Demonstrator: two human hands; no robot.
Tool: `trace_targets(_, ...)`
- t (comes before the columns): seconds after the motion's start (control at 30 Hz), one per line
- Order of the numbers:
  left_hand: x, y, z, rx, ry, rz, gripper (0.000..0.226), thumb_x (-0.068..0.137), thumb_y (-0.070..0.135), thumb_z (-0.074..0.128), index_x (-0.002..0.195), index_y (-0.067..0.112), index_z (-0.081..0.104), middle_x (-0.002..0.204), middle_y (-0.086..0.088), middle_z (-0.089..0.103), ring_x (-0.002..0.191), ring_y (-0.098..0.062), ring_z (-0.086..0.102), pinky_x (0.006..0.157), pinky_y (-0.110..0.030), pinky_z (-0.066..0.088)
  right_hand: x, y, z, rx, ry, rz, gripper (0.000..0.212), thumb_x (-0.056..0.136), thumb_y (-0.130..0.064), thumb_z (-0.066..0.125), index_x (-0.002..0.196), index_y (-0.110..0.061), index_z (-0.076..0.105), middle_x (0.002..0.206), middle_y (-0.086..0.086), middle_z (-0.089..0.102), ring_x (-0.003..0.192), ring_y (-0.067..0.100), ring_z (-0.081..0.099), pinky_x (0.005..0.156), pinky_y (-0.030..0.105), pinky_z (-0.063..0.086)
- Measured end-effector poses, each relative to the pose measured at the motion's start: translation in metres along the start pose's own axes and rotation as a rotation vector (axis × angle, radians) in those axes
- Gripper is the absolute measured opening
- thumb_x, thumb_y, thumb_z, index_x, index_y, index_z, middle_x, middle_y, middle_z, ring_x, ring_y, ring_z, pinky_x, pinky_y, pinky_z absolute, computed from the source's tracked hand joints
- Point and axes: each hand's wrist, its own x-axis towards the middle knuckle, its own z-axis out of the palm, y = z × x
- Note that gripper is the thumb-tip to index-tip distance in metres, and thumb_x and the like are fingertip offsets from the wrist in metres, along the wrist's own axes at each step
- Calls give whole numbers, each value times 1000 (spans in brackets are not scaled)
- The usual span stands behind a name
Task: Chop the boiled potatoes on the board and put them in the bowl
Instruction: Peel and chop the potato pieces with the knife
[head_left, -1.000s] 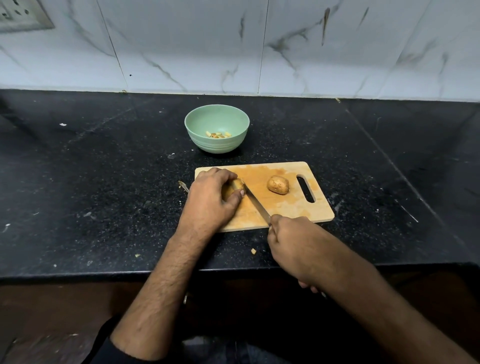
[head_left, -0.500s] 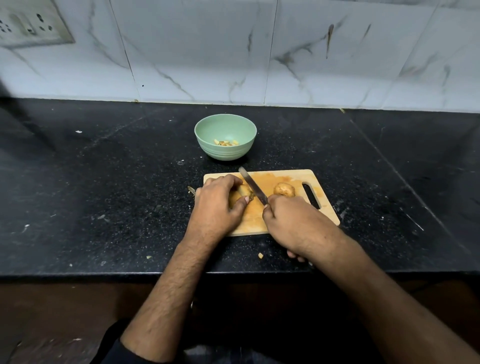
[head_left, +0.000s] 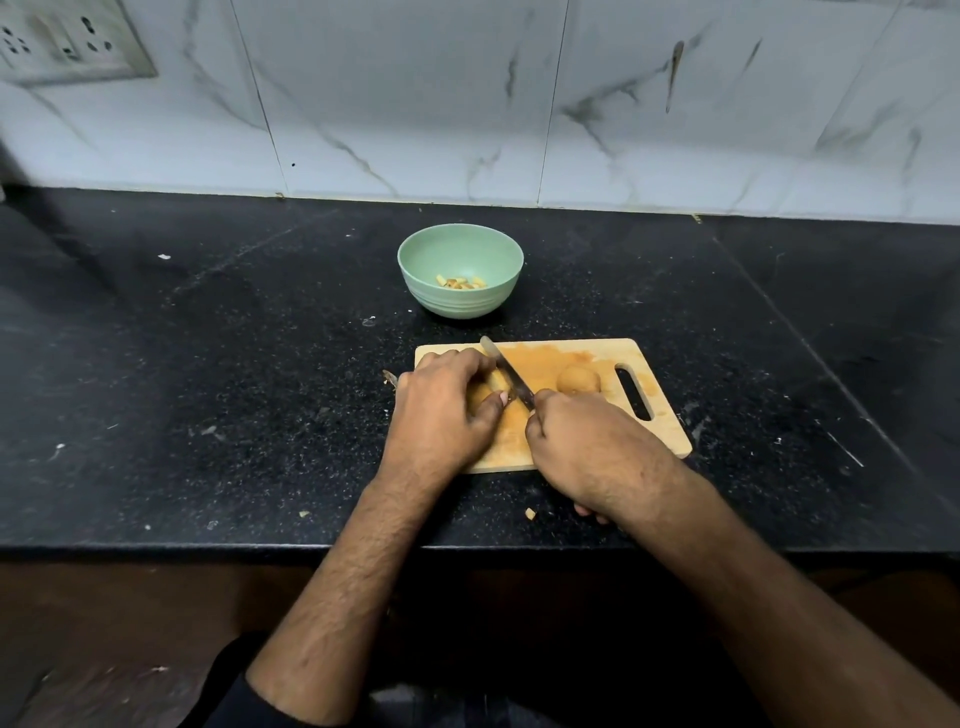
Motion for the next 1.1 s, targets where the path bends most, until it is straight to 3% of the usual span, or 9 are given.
trace_targets(0.13,0,1,1,51,-15,30,30,86,35,68,114,27,61,108,7,64,108,-18,54,97,-46,43,2,2,-1,16,-13,-2,30,106,-34,31,124,-19,51,86,5,53,54,16,56,40,27,43)
trace_targets(0.3,1,0,0,21,-11,30,33,86,33,71,117,25,64,110,6,67,108,-18,56,99,-47,45,4,2,0,28,-39,8,33,106,-34,33,131,-20,49,95,8,53,60,17,50,48,31,47)
trace_targets(0.47,4,-2,0,1,-15,21,29,84,32,74,111,23,67,108,5,70,106,-19,59,98,-47,47,8,-2,-6,18,-98,29,33,106,-27,34,137,-21,47,90,11,56,49,20,61,32,25,47)
trace_targets(0.57,5,-3,0,-9,-15,15,28,83,31,76,109,24,69,109,7,71,107,-18,60,100,-46,46,18,-6,-6,60,-80,19,35,106,-24,33,139,-21,47,80,13,63,38,19,59,34,27,50)
trace_targets(0.7,4,-2,-1,-36,4,-1,31,82,28,79,111,24,71,111,7,72,110,-18,61,101,-48,46,37,3,12,143,-62,60,26,105,-33,38,120,-20,56,60,0,63,25,6,49,30,20,39)
trace_targets(0.77,4,-1,0,-41,12,-18,32,82,28,79,113,24,72,110,7,72,109,-18,61,102,-47,46,39,6,10,215,-104,76,26,104,-36,37,121,-26,55,61,0,62,26,6,48,32,20,40)
trace_targets(0.9,2,3,-1,-25,35,-38,36,84,30,79,118,25,71,111,6,71,108,-17,60,106,-44,42,25,3,-2,236,-196,32,40,105,-31,31,144,-34,40,66,11,66,32,15,54,41,28,51)
trace_targets(1.0,1,3,-2,-9,40,-47,38,85,33,78,122,25,70,115,6,71,111,-16,60,109,-42,40,15,3,2,160,-215,32,42,106,-29,31,148,-29,33,80,14,67,40,19,58,43,33,56)
trace_targets(1.1,0,4,-2,31,39,-36,38,87,36,75,123,26,69,119,7,70,114,-15,58,109,-36,35,4,1,-3,101,-214,51,38,107,-30,32,144,-21,37,78,16,67,44,23,60,47,38,59)
